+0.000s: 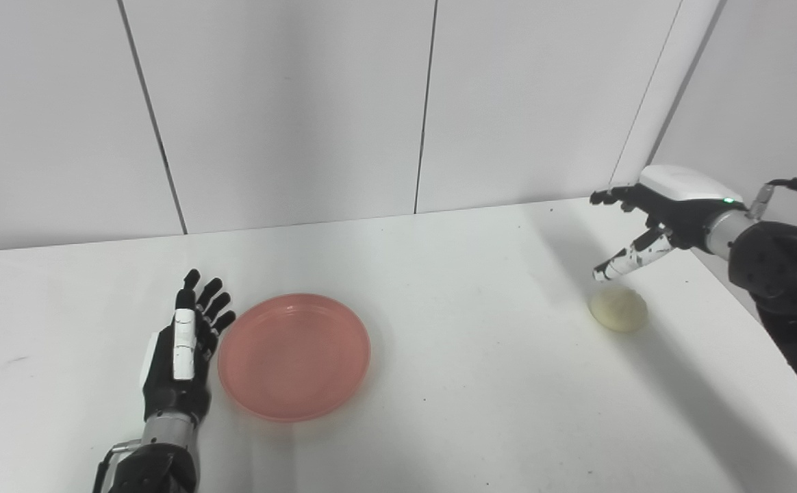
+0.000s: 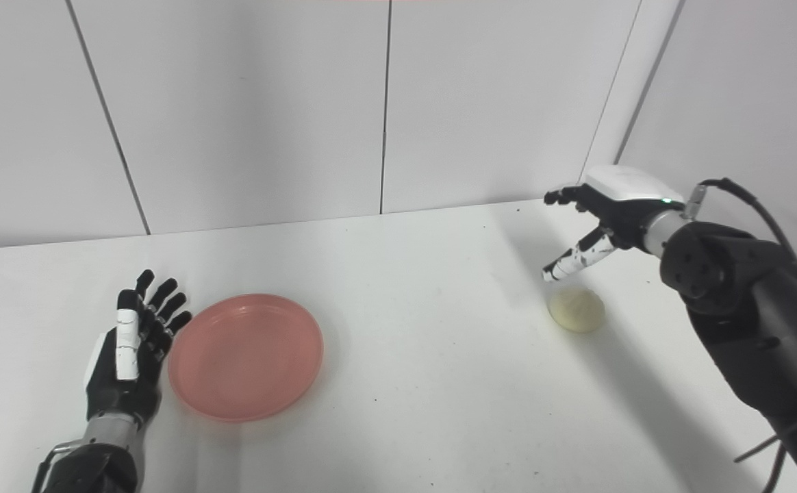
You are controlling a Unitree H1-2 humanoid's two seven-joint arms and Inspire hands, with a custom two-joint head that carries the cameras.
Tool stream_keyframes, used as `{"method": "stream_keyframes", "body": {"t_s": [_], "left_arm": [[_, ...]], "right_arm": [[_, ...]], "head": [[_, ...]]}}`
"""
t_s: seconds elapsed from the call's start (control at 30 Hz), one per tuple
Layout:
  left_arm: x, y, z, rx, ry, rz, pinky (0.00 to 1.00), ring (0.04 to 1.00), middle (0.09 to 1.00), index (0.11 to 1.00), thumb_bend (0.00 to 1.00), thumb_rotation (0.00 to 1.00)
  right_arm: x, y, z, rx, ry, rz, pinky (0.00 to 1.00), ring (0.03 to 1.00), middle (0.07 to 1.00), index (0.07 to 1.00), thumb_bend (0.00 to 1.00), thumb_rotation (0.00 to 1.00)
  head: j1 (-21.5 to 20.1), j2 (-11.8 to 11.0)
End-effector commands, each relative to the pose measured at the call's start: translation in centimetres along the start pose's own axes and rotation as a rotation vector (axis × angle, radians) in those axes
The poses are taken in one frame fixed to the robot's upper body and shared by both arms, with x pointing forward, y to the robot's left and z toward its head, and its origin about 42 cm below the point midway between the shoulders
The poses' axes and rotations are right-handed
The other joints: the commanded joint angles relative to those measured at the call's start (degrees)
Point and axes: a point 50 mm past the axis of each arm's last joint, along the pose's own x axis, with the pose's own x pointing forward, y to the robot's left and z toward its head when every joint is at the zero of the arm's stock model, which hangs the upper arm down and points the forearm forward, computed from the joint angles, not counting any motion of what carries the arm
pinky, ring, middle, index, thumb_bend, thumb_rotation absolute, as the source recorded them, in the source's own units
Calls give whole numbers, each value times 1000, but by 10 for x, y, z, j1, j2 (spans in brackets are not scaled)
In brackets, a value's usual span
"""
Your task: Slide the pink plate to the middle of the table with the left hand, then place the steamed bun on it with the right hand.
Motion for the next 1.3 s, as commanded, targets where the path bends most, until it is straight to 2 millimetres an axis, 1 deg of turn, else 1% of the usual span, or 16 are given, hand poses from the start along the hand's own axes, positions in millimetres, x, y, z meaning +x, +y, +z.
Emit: {"method": "stream_keyframes", "body": {"t_s": [0.0, 0.07, 0.1, 0.17, 0.23, 0.33, 0.4, 0.47, 0.5, 0.63, 0.7, 0.93, 1.13, 1.27], "left_arm": [[6, -5, 7, -5, -36, -20, 881, 925, 941, 993, 955, 946], [7, -4, 7, -2, -34, -20, 881, 926, 943, 996, 957, 950], [7, -4, 7, 2, -33, -20, 880, 926, 943, 996, 959, 950], [7, -4, 7, 4, -31, -18, 874, 923, 942, 995, 962, 951], [7, -4, 6, 3, -29, -18, 876, 923, 940, 994, 963, 947], [7, -4, 5, 1, -27, -18, 884, 924, 939, 985, 965, 940], [7, -4, 5, 0, -26, -19, 881, 924, 941, 983, 967, 938], [7, -4, 4, -1, -25, -20, 887, 927, 944, 984, 970, 938], [7, -4, 4, -2, -25, -21, 888, 928, 945, 984, 969, 939], [7, -5, 5, -1, -26, -22, 881, 927, 944, 984, 966, 945], [7, -5, 5, -1, -24, -23, 880, 929, 946, 985, 969, 945], [7, -4, 3, 2, -16, -23, 872, 935, 950, 991, 970, 949], [7, -3, 3, 2, -12, -25, 874, 936, 951, 994, 963, 951], [7, -4, 3, 7, -10, -26, 857, 935, 949, 999, 970, 953]], "right_arm": [[-2, -21, 1, -30, 5, -99, 670, 839, 871, 838, 1000, 367], [1, -15, 1, -31, 9, -89, 679, 852, 865, 833, 1000, 361], [3, -12, 1, -26, 14, -81, 688, 869, 875, 833, 996, 351], [8, -7, -2, -22, 24, -54, 669, 881, 901, 834, 990, 353], [14, -2, -8, -40, 33, -32, 645, 862, 907, 831, 999, 390], [25, 6, -19, -60, 54, -10, 680, 852, 902, 839, 1000, 439], [31, 12, -24, -66, 71, 4, 683, 853, 904, 840, 1000, 454], [37, 17, -28, -76, 89, 17, 704, 863, 909, 843, 1000, 480], [39, 19, -30, -82, 98, 23, 710, 867, 914, 846, 1000, 513], [52, 32, -40, -129, 134, 51, 719, 882, 923, 847, 1000, 570], [55, 35, -42, -150, 150, 58, 720, 886, 925, 846, 1000, 586], [62, 38, -47, -165, 190, 88, 744, 911, 945, 849, 1000, 571], [60, 41, -48, -142, 178, 92, 750, 908, 944, 850, 1000, 574], [58, 43, -48, -146, 163, 90, 728, 892, 944, 846, 1000, 595]], "head": [[0, 0], [0, -1], [0, -2], [0, -2], [1, -1], [1, -1], [1, -2], [2, -2], [2, -2], [3, -1], [4, -1], [5, -1], [5, 1], [6, 2]]}}
